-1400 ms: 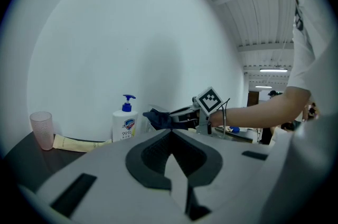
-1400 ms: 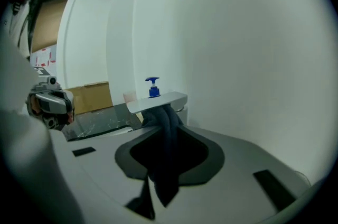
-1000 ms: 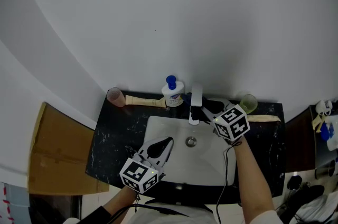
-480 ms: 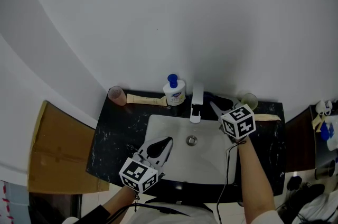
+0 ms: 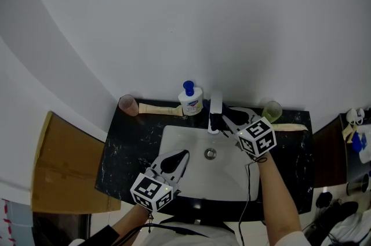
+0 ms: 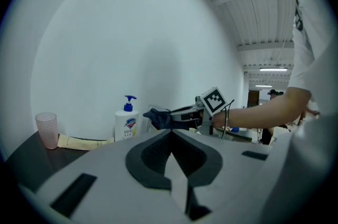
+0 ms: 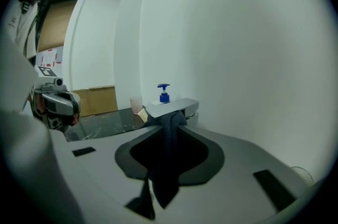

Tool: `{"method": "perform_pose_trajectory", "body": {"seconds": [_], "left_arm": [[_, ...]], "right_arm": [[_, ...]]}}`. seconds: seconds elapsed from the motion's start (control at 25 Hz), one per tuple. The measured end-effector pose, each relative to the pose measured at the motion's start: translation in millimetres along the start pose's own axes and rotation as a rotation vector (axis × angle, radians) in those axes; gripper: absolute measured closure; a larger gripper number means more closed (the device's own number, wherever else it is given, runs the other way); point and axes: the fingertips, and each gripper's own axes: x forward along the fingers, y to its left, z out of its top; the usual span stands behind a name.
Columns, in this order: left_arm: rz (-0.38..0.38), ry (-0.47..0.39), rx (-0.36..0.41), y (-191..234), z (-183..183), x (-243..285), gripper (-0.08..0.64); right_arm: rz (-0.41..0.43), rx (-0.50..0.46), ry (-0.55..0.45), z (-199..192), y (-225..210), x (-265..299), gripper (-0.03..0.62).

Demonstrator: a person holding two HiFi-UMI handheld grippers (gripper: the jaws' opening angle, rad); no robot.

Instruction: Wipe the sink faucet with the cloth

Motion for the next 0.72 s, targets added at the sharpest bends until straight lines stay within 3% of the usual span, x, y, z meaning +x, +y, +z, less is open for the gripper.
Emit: {"method": "perform_pose_trajectory", "body": {"seconds": [0.24,0.56,0.72], "left_arm": [[0.002,0.002,-0.003,-1.1,-1.4,-2.4,0.558],[-0.002,0.003,-0.001,-2.4,-2.4,-1.3,0.558],[-0.003,0.004,0.001,-2.7,-2.2,-1.7,0.558]], "right_arm": [[-0.099,0.042,-0.025,1.8,-29.9,-14.7,0.512],[0.052,0.020,-0.021,-1.7,10.3,-2.7,0.512],[-0.028,0.007,-0.001,-2.3,-6.5,3.7,0.512]]}}
